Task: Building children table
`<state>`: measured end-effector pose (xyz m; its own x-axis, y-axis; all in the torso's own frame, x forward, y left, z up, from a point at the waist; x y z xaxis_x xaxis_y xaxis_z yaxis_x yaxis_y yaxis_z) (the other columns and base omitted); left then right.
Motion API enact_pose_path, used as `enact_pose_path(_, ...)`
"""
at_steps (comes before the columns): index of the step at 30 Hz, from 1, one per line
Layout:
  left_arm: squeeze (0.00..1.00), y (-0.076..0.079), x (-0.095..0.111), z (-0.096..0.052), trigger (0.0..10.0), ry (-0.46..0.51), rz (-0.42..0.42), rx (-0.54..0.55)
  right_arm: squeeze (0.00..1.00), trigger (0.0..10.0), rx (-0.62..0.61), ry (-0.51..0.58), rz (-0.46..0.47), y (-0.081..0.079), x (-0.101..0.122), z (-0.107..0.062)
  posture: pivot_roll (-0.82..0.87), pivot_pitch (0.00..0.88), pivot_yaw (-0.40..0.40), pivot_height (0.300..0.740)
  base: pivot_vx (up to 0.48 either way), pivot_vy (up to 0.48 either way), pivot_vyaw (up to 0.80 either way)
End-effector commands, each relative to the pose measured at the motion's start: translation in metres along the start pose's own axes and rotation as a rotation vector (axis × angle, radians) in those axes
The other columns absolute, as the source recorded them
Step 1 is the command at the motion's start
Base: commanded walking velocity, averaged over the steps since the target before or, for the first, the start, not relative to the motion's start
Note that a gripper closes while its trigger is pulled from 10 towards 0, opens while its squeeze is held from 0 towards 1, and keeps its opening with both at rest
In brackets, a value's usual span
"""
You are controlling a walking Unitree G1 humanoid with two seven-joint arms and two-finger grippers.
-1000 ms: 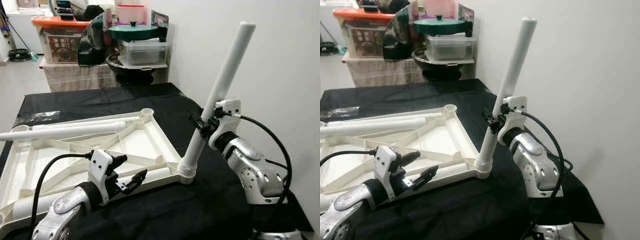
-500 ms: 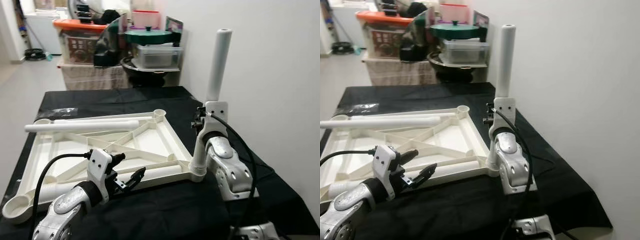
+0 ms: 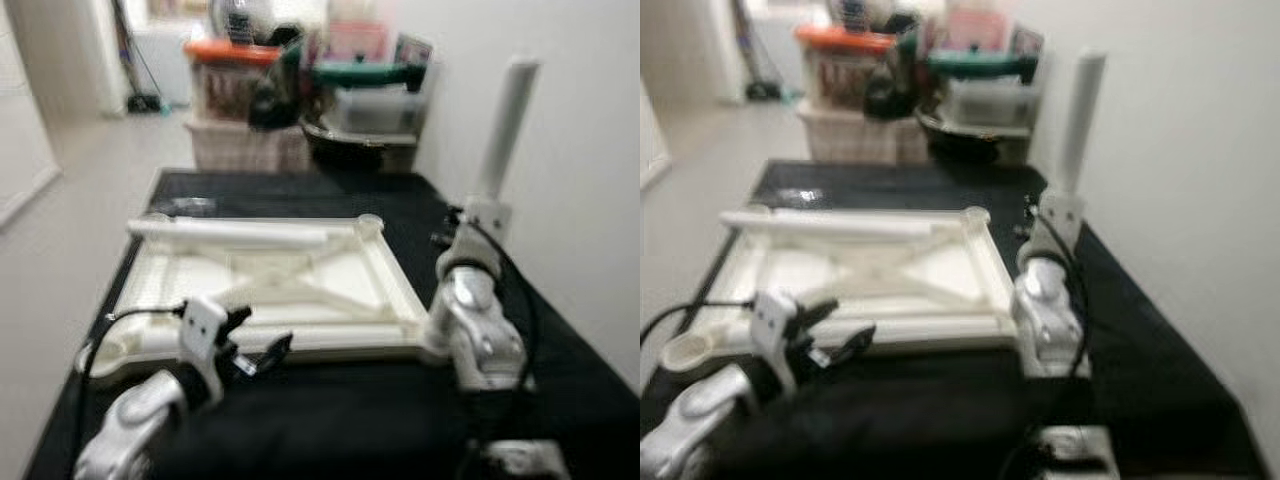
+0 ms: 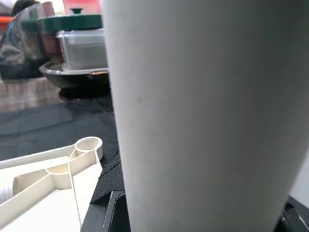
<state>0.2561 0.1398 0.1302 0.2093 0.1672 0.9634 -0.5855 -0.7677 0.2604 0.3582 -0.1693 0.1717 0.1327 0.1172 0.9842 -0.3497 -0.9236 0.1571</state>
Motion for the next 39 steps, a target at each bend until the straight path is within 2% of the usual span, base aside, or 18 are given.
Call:
enact_pose_path(1,0.0,0.0,-0.001,0.001,10.0,-0.006,0.013,-0.003,0.0,0.0,0.027,-0.342,-0.039,-0.004,-0.082,-0.011,0.02,0.0,-0.082,0.74,0.0,0.0,0.0)
enact_pose_path(9,0.0,-0.002,0.0,0.001,10.0,-0.007,0.017,0.001,0.0,0.0,-0.032,-0.353,-0.039,0.0,-0.086,-0.011,0.02,0.0,-0.079,0.74,0.0,0.0,0.0)
enact_pose_path(25,0.0,-0.003,-0.001,0.002,10.0,-0.007,0.022,0.0,0.0,0.0,-0.048,-0.36,-0.061,-0.001,-0.085,-0.008,0.02,0.0,-0.081,0.74,0.0,0.0,0.0)
enact_pose_path(31,0.0,-0.003,0.0,0.002,10.0,-0.005,0.023,0.003,0.0,0.0,-0.195,-0.366,-0.053,0.014,-0.084,-0.004,0.02,0.0,-0.085,0.74,0.0,0.0,0.0)
enact_pose_path(32,0.0,-0.003,-0.001,0.003,10.0,-0.003,0.022,0.003,0.0,0.0,-0.264,-0.353,-0.042,0.019,-0.081,-0.001,0.02,0.0,-0.083,0.74,0.0,0.0,0.0)
enact_pose_path(34,0.0,-0.003,-0.001,0.003,10.0,-0.003,0.022,0.003,0.0,0.0,-0.264,-0.353,-0.042,0.019,-0.081,-0.001,0.02,0.0,-0.083,0.74,0.0,0.0,0.0)
enact_pose_path(39,0.0,-0.003,-0.002,0.004,10.0,-0.005,0.028,0.004,0.0,0.0,-0.265,-0.345,-0.039,0.007,-0.077,0.002,0.02,0.0,-0.085,0.74,0.0,0.0,0.0)
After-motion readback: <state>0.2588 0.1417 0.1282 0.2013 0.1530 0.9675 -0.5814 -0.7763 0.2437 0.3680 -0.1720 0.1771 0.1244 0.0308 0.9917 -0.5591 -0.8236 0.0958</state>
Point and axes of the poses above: a point about 5 cm out from each wrist's last joint towards the gripper, its own z axis pointing out of the wrist towards the gripper, its own x axis along the axis of the wrist's last joint, y = z × x, the point moved 2 cm from there along z, pointing out of the wrist towards the gripper, and after that the axes turned 12 degrees about -z, right-handed, at the moved point
